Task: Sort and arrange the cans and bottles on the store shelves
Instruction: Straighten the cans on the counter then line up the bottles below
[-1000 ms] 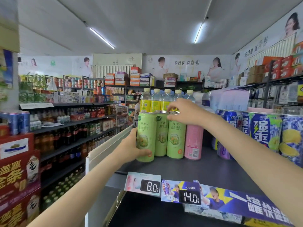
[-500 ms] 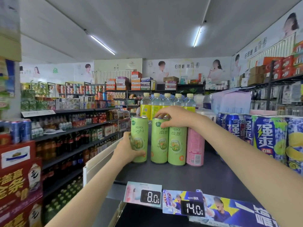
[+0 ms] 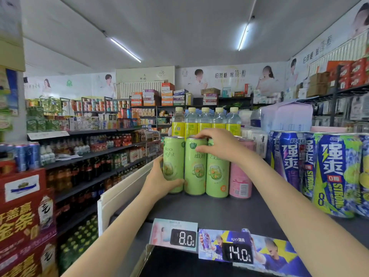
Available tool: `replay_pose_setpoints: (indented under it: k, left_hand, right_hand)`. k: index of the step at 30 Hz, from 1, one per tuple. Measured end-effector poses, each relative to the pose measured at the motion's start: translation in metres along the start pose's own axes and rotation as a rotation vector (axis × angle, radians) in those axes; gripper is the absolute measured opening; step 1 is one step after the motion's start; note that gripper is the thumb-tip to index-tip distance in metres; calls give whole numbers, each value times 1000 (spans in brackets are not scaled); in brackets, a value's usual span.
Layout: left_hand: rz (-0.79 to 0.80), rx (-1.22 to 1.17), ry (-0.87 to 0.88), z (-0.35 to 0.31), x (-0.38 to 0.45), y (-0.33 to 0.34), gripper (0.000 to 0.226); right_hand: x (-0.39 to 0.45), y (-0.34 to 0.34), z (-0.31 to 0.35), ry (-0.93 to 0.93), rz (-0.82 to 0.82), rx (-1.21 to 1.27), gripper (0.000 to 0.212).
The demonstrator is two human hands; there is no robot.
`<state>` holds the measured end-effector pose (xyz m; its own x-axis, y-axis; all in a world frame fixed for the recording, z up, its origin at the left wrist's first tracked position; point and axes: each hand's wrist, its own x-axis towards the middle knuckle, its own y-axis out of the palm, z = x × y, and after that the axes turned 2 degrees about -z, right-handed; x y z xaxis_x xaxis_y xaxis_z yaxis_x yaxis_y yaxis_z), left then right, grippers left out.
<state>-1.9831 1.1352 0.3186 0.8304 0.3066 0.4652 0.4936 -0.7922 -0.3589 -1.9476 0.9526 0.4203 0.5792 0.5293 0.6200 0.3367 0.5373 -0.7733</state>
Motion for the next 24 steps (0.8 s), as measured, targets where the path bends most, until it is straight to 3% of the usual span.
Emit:
replay_pose_setpoints:
  k: [4,8,17,19,22,24]
  left_hand:
    - [-51,94,-12,4,2,-1,94]
    - [-21,42,-17,5,2,-1,78]
    - [71,-258,-101,4,0,-5,74]
    - [79,-158,-60,3,0,1,83]
    - [-43,228,-19,3,2,3,91]
    - [-62,143,-39,2,2,1,84]
  right_hand:
    - [-2,3,-2,2,-20,-7,39]
    - [-1,3,-3,6,-17,-9,40]
    - [-1,0,-3,41,6,33,38]
    - [-1,1,-3,44,6,36,37]
    - [-2,2,-3,45,2,32,38]
    - [-1,2,-4,44,0,30,38]
